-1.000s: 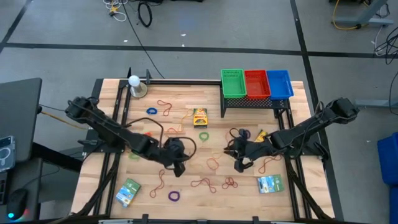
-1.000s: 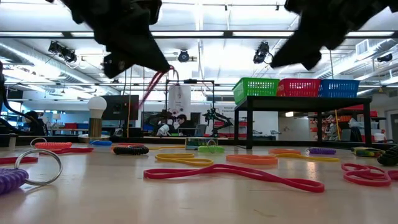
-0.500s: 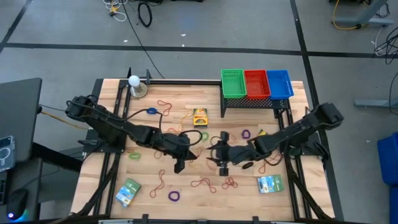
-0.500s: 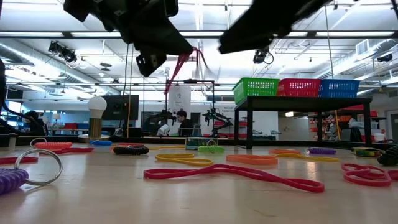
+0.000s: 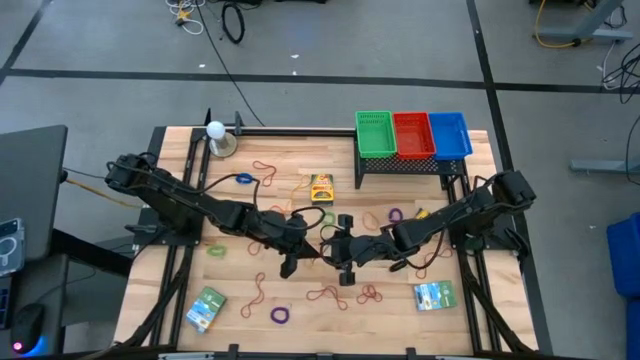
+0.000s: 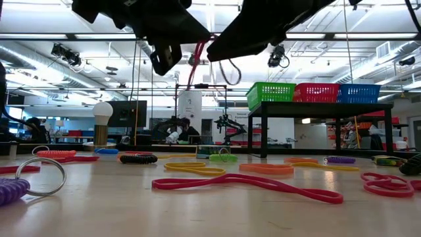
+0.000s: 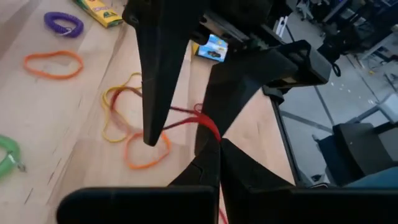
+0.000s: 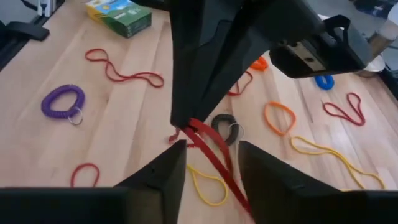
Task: Pick & Place Office Desk Supplies
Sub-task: Put the red rubber band into the red bin, then put the purple spring keychain into the green bin
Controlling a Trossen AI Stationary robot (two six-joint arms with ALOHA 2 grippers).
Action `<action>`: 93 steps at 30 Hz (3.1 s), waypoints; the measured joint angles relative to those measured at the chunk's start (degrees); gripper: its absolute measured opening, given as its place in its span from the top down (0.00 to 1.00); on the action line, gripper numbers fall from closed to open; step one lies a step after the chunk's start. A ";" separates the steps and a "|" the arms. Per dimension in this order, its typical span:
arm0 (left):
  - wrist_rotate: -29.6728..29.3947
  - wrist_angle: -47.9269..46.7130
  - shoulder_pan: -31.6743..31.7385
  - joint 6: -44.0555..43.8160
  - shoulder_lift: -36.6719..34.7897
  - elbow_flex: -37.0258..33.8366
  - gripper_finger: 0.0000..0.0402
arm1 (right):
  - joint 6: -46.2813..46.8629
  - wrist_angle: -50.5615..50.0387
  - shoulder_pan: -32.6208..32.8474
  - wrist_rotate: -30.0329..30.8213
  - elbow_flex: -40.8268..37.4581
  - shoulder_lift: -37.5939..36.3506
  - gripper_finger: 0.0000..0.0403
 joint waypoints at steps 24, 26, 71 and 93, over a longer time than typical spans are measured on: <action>-13.78 -13.01 -1.31 -0.52 -11.39 0.07 0.77 | 4.74 -15.09 -0.77 2.58 0.00 -11.26 0.99; -15.37 -12.73 -1.29 0.15 -11.61 0.07 0.82 | 6.94 -18.54 -1.78 2.06 0.00 -14.14 0.99; -26.10 32.41 -1.51 -4.18 -10.82 -22.16 0.97 | 23.71 -66.42 -63.85 -0.70 17.51 -18.33 0.98; -25.46 32.39 -1.46 -7.24 -10.82 -22.16 0.97 | 29.11 -67.07 -65.20 -2.77 17.49 -13.06 0.57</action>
